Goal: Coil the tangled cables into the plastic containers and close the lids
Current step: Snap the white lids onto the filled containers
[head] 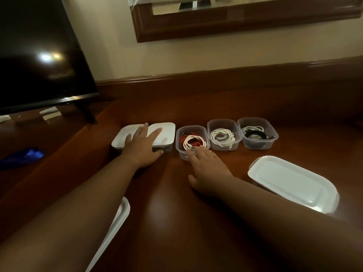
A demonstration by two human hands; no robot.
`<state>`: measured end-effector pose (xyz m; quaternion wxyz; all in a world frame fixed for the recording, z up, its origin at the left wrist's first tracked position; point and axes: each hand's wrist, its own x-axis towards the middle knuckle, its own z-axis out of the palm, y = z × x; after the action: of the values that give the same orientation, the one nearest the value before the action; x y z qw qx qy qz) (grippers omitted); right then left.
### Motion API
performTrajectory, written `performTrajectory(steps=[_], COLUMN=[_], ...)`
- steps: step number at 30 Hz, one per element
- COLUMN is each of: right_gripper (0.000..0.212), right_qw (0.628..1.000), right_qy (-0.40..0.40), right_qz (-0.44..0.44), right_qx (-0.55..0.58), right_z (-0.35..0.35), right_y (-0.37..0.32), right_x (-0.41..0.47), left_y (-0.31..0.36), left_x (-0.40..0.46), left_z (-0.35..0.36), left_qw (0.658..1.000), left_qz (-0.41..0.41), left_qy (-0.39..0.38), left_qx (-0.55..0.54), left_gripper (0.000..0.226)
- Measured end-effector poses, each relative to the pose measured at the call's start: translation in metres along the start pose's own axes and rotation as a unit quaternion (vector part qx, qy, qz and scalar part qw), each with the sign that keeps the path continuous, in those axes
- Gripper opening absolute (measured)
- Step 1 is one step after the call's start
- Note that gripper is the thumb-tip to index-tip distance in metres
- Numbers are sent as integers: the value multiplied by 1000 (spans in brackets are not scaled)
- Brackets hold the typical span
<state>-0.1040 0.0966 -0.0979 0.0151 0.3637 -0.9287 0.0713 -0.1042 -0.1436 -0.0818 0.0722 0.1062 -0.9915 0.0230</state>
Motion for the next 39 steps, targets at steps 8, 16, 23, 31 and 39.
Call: performTrajectory(steps=[8,16,23,31,39], right_gripper=[80,73,95,46,60], right_qw=[996,984,963,944,940], right_qy=[-31,5,-2,29,47], right_qz=[12,8,93,102,100], right_qx=[81,175,253,312,322], right_z=[-17,-16,-10,-11,-5], right_y=[-14,-18,-15,-14,-13], right_x=[-74,-166,-200,-204,-205], left_y=[29,5,-4,10,23], left_x=[-112,-214,-244,-247,-250], left_z=[-41,-49,-56,-60,-69], left_qw=[997,997,994,991,997], left_qz=[56,-18,-67,-62,-32], left_qy=[35,-69,-90,-109,-35], left_qx=[-38,-10,14,46,65], left_gripper=[45,59,46,42,39])
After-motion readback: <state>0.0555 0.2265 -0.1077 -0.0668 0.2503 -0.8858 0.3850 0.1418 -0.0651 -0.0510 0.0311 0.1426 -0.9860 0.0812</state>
